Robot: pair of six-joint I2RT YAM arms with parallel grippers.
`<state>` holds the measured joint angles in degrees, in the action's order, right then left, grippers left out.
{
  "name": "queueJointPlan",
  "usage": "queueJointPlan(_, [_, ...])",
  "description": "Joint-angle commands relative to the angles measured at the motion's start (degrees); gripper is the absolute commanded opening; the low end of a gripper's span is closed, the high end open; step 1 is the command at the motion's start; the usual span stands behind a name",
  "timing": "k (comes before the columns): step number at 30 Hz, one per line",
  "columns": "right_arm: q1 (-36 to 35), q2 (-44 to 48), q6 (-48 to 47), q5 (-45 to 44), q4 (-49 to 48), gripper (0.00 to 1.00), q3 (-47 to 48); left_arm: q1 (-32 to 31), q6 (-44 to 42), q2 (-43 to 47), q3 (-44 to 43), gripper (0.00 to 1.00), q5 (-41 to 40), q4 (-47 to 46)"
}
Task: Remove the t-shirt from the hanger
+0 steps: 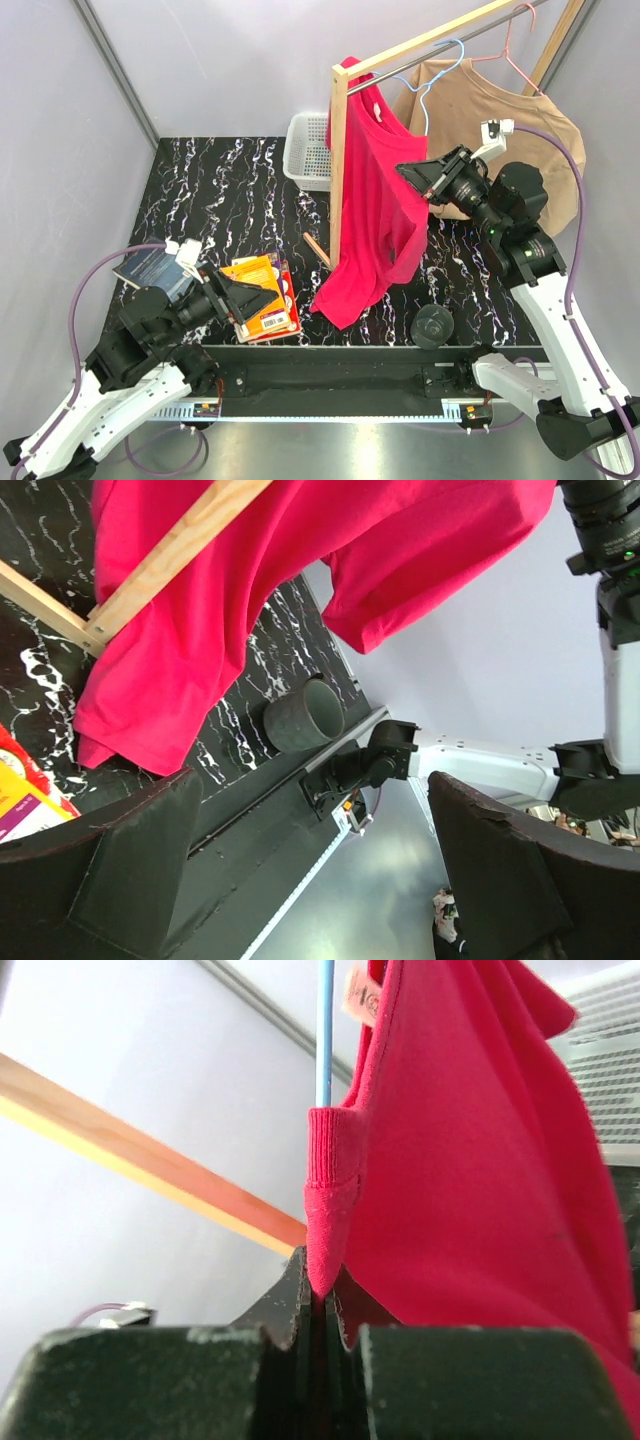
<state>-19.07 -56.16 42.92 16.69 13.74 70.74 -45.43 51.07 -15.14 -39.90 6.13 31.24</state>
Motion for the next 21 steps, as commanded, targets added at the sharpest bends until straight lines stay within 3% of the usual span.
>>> queueJointPlan(1, [0.17, 0.18, 10.60, 4.31, -12.23, 0.00, -0.25, -0.10, 0.70, 0.10, -0.79, 0.99, 3.53, -3.56])
queueJointPlan(11, [0.70, 1.76, 20.71, 2.92, -24.18, 0.00, -3.41, -0.18, 2.80, 5.55, 0.35, 0.99, 2.92, -2.51])
queueJointPlan(21, [3.16, 1.58, 28.53, 1.07, -32.19, 0.00, -4.56, -0.19, 2.90, 5.03, -0.97, 0.99, 3.10, -1.27])
